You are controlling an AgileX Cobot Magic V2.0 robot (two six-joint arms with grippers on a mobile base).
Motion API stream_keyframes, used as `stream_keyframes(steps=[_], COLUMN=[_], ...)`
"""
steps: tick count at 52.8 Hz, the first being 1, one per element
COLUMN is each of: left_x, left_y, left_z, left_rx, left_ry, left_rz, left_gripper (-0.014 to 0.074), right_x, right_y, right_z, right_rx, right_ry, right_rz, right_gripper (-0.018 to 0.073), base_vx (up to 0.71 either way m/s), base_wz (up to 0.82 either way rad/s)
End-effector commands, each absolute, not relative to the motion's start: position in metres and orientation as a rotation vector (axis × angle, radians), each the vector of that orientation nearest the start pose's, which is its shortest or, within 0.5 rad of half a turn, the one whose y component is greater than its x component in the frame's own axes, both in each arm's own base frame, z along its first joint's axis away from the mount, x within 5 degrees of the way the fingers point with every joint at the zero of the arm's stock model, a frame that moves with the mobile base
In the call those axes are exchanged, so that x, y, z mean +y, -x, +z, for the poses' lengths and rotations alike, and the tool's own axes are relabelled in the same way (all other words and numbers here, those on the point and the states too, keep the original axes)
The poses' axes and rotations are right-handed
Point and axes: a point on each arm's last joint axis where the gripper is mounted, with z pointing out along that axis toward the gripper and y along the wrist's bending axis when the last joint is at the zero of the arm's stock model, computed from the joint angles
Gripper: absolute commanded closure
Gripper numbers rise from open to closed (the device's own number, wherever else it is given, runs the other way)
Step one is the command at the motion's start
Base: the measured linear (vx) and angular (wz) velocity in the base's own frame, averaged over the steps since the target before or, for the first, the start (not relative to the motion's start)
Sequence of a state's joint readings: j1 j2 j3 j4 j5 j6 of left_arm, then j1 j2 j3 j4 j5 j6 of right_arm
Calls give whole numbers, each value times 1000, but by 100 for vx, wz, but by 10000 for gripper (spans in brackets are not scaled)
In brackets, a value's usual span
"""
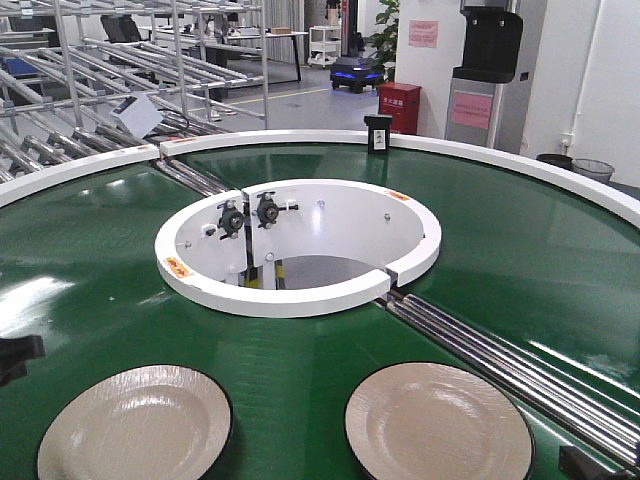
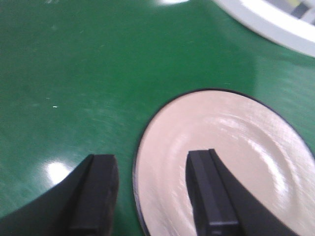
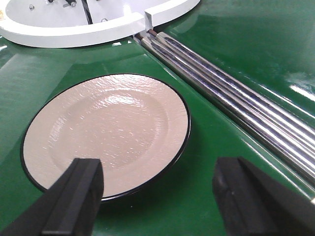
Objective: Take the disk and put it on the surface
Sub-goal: 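Reach both grippers to the rims of the two cream plates and grasp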
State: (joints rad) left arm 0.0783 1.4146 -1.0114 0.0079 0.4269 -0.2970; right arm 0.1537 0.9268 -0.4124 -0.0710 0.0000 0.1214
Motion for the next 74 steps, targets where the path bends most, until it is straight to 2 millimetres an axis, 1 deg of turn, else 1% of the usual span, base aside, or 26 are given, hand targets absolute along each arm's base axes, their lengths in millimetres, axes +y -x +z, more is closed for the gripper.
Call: stream_keyframes(steps=[1,4,7,8,11,14,15,18,23,29,37,41,49,56,61,63,68,74], left_x=[35,45,54,60,67,71,75,80,86,85,76,70,50,34,30,30,32,40], left_y=[-326,-339,-349,-354,-362,-368,-371,-375,-381,-384,-385,-387,-391,-393,-393,-393,-392,-389], left_z=[314,312,305,301,288,279,273,261,244,227,206,196,181,177,177,178,182,194], left_rx=[2186,2191,2213,2230,2270,2299,2302,2310,2328,2381,2461,2490,2542,2554,2554,2552,2539,2500], left_ry=[433,475,500,487,465,401,404,370,327,277,188,176,110,72,56,57,66,97], left_rz=[-127,-174,-232,-246,-325,-421,-473,-556,-594,-624,-702,-741,-801,-854,-867,-876,-891,-903], left_gripper=[148,149,155,158,167,173,175,176,176,174,174,174,174,176,190,211,296,463], right_x=[29,29,29,29,29,29,29,29,29,29,29,29,29,29,29,29,29,29], right_y=[-185,-185,-185,-185,-185,-185,-185,-185,-185,-185,-185,-185,-185,-185,-186,-186,-186,-187], right_z=[270,270,270,270,270,270,271,270,270,270,270,271,271,270,269,269,269,268], right_rx=[1868,1868,1868,1868,1868,1868,1867,1868,1868,1868,1868,1867,1867,1869,1873,1876,1876,1883], right_ry=[106,106,106,106,106,106,106,106,106,106,106,106,106,109,110,110,108,97], right_rz=[138,138,138,138,138,138,138,138,138,138,138,138,138,136,136,135,136,143], right_gripper=[26,26,26,26,26,26,26,26,26,26,26,26,26,26,26,26,26,29], base_vx=[0,0,0,0,0,0,0,0,0,0,0,0,0,0,0,0,0,0], base_wz=[0,0,0,0,0,0,0,0,0,0,0,0,0,0,0,0,0,0])
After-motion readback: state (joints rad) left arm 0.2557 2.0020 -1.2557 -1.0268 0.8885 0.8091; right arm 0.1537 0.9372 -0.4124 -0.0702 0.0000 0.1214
